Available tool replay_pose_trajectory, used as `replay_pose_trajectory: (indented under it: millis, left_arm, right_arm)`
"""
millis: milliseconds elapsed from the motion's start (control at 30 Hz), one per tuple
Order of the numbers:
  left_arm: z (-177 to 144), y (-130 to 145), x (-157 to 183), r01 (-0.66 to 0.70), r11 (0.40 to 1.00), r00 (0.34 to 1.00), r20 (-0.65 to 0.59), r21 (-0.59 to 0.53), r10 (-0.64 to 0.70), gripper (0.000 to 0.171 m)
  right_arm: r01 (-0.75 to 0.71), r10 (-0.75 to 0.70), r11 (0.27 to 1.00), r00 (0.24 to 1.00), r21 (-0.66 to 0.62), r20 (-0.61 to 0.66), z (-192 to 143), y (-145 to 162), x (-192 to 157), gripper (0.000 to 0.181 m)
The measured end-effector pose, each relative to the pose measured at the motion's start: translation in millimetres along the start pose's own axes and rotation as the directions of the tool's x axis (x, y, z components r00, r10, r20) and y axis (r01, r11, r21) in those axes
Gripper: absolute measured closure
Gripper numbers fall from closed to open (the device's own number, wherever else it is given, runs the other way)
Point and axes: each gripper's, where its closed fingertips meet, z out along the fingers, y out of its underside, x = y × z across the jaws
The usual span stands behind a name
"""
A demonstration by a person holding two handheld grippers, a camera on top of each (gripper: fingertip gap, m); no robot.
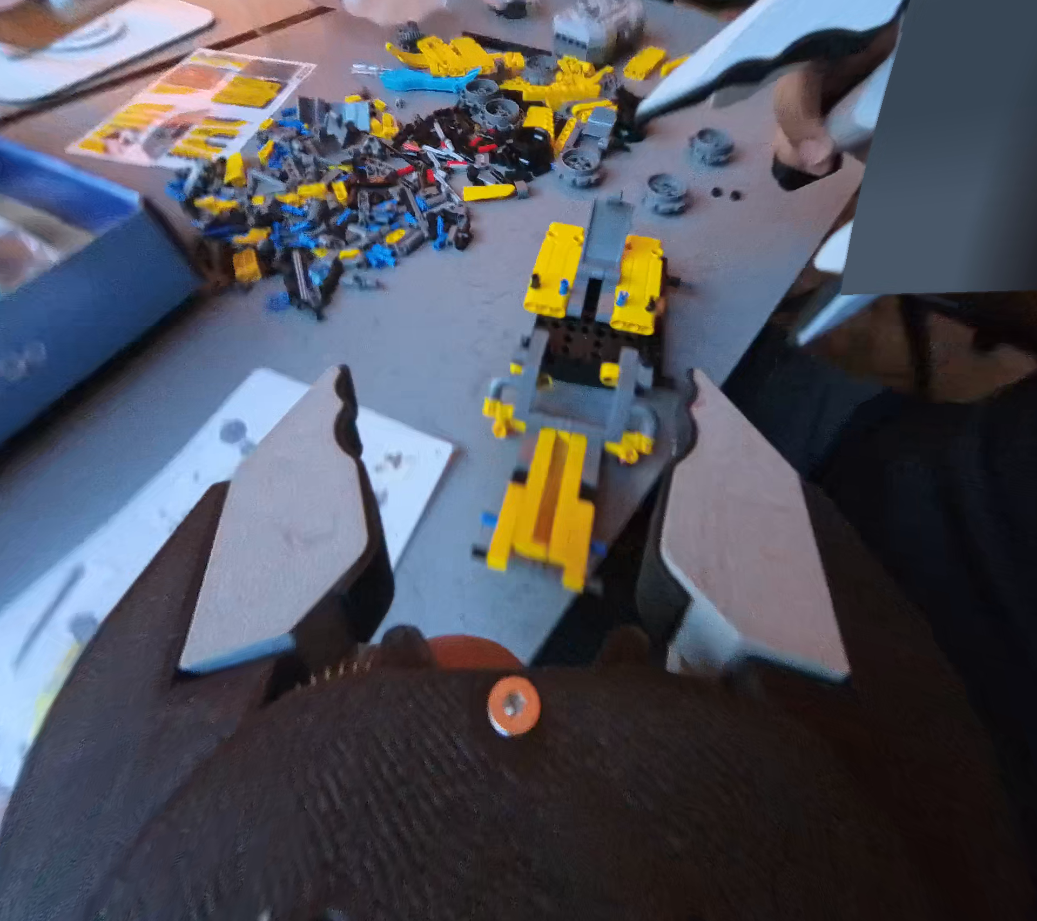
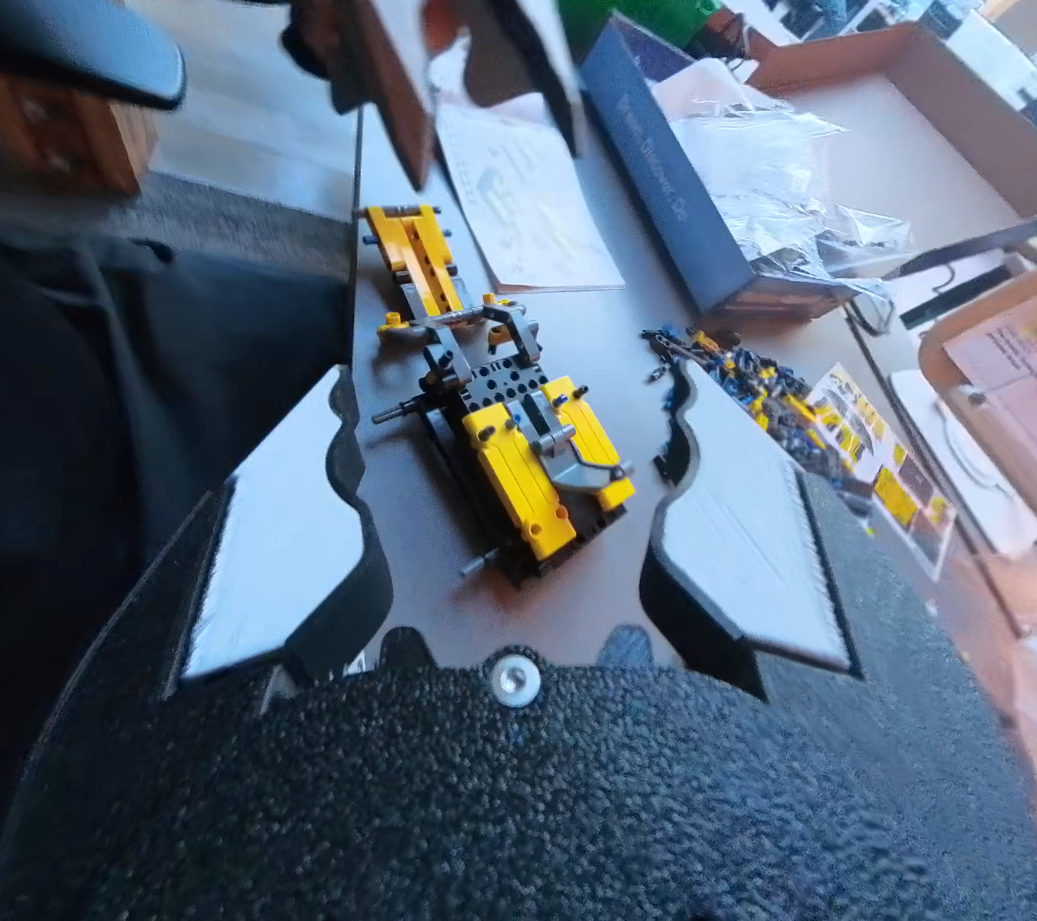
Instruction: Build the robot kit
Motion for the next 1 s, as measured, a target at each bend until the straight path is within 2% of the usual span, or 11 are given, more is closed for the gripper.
replay_pose_trajectory:
  millis: [33,100,200,367,567,800,1000]
  left_arm:
    - [-11.1,9.8,1.4,0.042,0.999,0.999,-0.017,0.009,-0.042,0.066]
    - [-24.5,35.3,-1.5,0.102,0.995,0.995,0.01,-0.006,-0.102,0.066]
    - [-32.1,59.7,-5.3,0.107,0.994,0.992,0.075,-0.008,-0.106,0.065]
    - [-27.3,55.8,-1.4,0.093,0.991,0.994,0.049,0.092,-0.098,0.068]
    - [-20.9,72.9,-6.0,0.055,0.998,0.997,0.051,0.015,-0.055,0.073]
    - [-13.8,79.8,-3.8,0.042,0.999,0.999,0.016,0.011,-0.042,0.081]
    - [-12.0,78.8,-2.2,0.029,0.999,0.999,0.018,0.015,-0.029,0.08]
  right_arm:
    - [-0.041,0.041,0.999,0.999,0.015,0.005,-7.9,1.9,2.1,0.072]
    - [-0.113,0.113,0.993,0.994,0.025,0.006,-20.2,13.8,7.1,0.079]
    - [-0.201,0.201,0.979,0.98,-0.023,-0.001,-26.7,40.3,14.7,0.078]
    - [-0.302,0.302,0.953,0.952,-0.019,0.051,-18.3,52.4,23.0,0.079]
    - [-0.326,0.333,0.943,0.935,-0.069,0.121,-4.6,66.5,24.1,0.081]
    - [-0.356,0.362,0.932,0.92,-0.064,0.152,3.6,70.6,26.2,0.084]
    - [-0.348,0.353,0.935,0.923,-0.062,0.149,1.4,71.3,24.8,0.084]
